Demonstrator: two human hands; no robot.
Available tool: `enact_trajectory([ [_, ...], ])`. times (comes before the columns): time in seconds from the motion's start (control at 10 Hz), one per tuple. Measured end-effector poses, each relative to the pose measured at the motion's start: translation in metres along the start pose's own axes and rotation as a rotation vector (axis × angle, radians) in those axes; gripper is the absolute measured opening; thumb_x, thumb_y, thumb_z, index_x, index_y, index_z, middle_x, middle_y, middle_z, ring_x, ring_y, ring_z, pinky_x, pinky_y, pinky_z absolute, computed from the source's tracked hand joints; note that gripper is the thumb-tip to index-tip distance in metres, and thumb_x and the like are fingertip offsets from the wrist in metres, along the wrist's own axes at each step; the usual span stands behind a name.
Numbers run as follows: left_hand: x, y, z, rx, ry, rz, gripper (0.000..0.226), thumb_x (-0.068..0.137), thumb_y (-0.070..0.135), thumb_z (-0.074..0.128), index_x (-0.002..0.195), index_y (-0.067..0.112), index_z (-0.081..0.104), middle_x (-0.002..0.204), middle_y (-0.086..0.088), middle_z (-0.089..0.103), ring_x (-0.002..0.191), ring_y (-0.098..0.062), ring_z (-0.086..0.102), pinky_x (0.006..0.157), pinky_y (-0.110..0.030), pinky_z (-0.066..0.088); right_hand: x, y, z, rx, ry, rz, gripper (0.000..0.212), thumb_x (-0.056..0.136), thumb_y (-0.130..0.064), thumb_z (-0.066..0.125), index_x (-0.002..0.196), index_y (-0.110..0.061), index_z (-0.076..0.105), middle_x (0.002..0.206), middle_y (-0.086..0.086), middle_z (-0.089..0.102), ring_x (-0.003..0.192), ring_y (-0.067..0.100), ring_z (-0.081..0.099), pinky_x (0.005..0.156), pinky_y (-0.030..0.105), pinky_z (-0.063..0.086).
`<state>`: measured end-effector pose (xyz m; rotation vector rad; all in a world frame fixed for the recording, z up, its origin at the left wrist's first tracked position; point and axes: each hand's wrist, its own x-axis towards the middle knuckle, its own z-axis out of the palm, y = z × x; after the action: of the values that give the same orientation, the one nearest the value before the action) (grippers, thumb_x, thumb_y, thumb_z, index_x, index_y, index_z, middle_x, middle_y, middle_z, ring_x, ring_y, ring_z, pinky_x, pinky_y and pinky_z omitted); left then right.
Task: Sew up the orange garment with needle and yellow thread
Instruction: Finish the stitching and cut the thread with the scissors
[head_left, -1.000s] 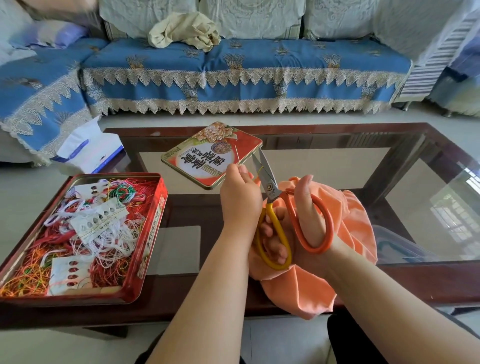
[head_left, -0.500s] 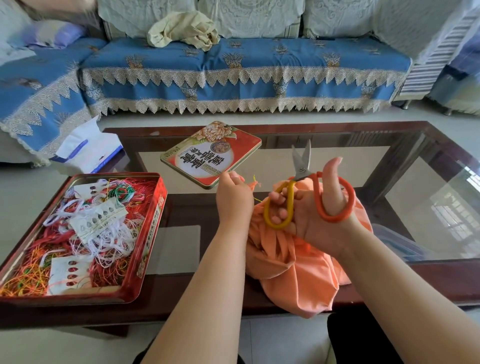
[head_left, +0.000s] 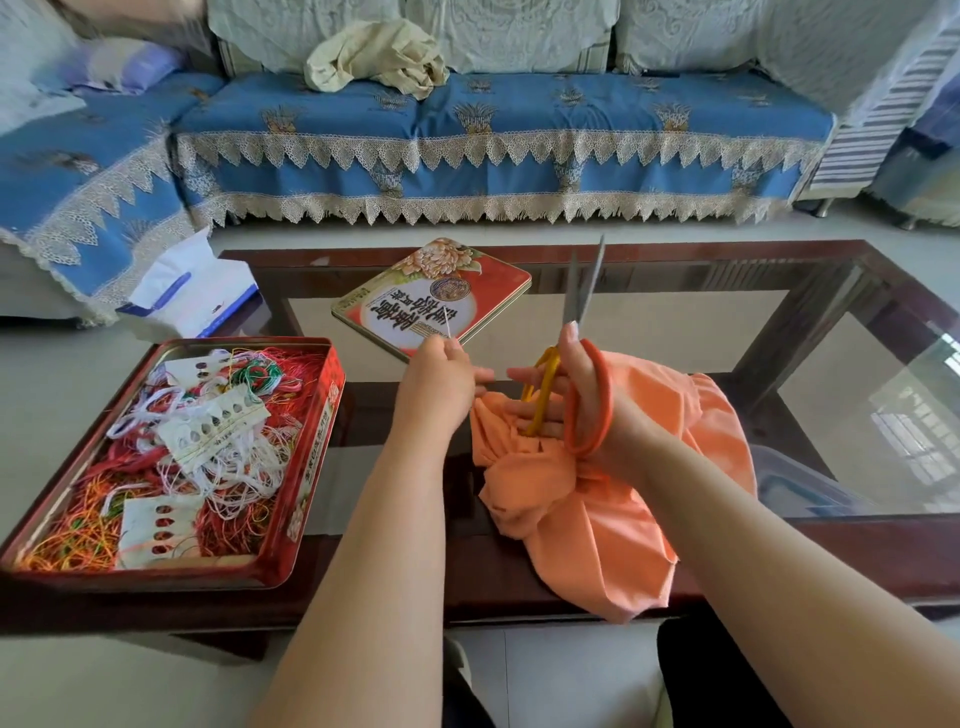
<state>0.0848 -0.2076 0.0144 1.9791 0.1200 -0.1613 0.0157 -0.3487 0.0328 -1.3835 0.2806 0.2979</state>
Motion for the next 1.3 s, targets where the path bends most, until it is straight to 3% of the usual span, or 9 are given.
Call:
enact_trajectory([
  [0.1,0.000,-0.011,0.004,0.214,-0.081,-0.068,0.037,0.101,0.029,0.026,0.112,0.008,0.054,0.108,-0.011,0.068,0.100,-0.030,0.065,0.090,-0.048,0.053,0.013,0.000,0.009,0.019,0.018,0.066,0.095,0.079,-0.080,0.035,0.141,-0.008,0.038,0.133,0.014,0.056,0.098,0.025,0.070,0.076,0.035,0.059],
  [0.3,0.000,-0.007,-0.025,-0.047,0.225,0.004,0.030,0.104,0.029,0.030,0.106,0.013,0.055,0.086,0.003,0.070,0.085,-0.020,0.068,0.080,-0.042,0.056,0.022,-0.009,0.014,-0.004,0.025,0.008,0.094,0.077,-0.076,0.041,0.151,-0.022,0.021,0.131,0.013,0.056,0.091,0.026,0.071,0.073,0.038,0.059],
  [0.6,-0.011,-0.007,-0.056,-0.070,0.485,0.096,0.033,0.103,0.033,0.041,0.098,0.015,0.067,0.084,0.000,0.067,0.068,-0.003,0.056,0.051,-0.020,0.035,0.036,-0.027,0.038,-0.379,0.053,0.014,0.024,0.090,-0.019,0.064,0.103,0.001,0.060,0.097,0.015,0.069,0.067,0.020,0.069,0.068,0.033,0.060],
  [0.8,-0.020,-0.012,-0.076,-0.062,0.558,0.109,0.029,0.103,0.032,0.042,0.093,0.020,0.066,0.072,0.007,0.059,0.066,-0.006,0.054,0.051,-0.023,0.034,0.084,-0.031,0.074,-0.878,0.281,-0.112,0.043,0.089,-0.035,0.061,0.059,-0.009,0.044,0.052,0.003,0.046,0.049,0.016,0.045,0.048,0.023,0.041],
  [0.9,-0.020,-0.016,-0.084,-0.067,0.556,0.103,0.029,0.103,0.032,0.042,0.096,0.019,0.067,0.077,0.003,0.063,0.066,-0.005,0.053,0.051,-0.021,0.033,0.112,-0.034,0.092,-0.954,0.259,-0.083,0.033,0.091,-0.016,0.053,0.063,-0.010,0.038,0.063,0.005,0.045,0.055,0.015,0.042,0.050,0.022,0.038],
  [1.0,-0.019,-0.017,-0.088,-0.048,0.525,0.086,0.028,0.102,0.033,0.043,0.095,0.019,0.067,0.078,0.002,0.064,0.067,-0.007,0.055,0.052,-0.022,0.034,0.134,-0.031,0.097,-0.872,0.198,-0.092,0.031,0.087,-0.003,0.056,0.067,-0.017,0.039,0.089,0.011,0.052,0.083,0.023,0.050,0.077,0.033,0.052],
  [1.1,-0.015,-0.016,-0.089,-0.028,0.481,0.085,0.028,0.103,0.034,0.041,0.093,0.021,0.065,0.081,0.002,0.065,0.070,-0.008,0.056,0.053,-0.024,0.035,0.143,-0.031,0.097,-0.931,0.242,-0.081,0.033,0.087,-0.006,0.059,0.066,-0.021,0.037,0.079,0.004,0.047,0.077,0.020,0.048,0.063,0.023,0.042],
  [1.2,-0.011,-0.015,-0.088,0.030,0.399,0.081,0.031,0.102,0.035,0.040,0.093,0.020,0.065,0.085,0.002,0.064,0.078,-0.015,0.058,0.062,-0.029,0.045,0.161,-0.029,0.095,-1.101,0.249,-0.043,0.019,0.090,-0.014,0.057,0.075,-0.011,0.046,0.075,0.000,0.044,0.078,0.020,0.050,0.078,0.029,0.050],
  [1.3,-0.009,-0.016,-0.084,0.102,0.388,0.120,0.033,0.101,0.036,0.043,0.092,0.019,0.071,0.082,0.000,0.065,0.081,-0.022,0.060,0.074,-0.038,0.052,0.158,-0.031,0.096,-1.379,0.303,-0.025,0.018,0.094,-0.020,0.049,0.104,-0.007,0.055,0.097,0.007,0.056,0.101,0.026,0.058,0.094,0.038,0.051],
])
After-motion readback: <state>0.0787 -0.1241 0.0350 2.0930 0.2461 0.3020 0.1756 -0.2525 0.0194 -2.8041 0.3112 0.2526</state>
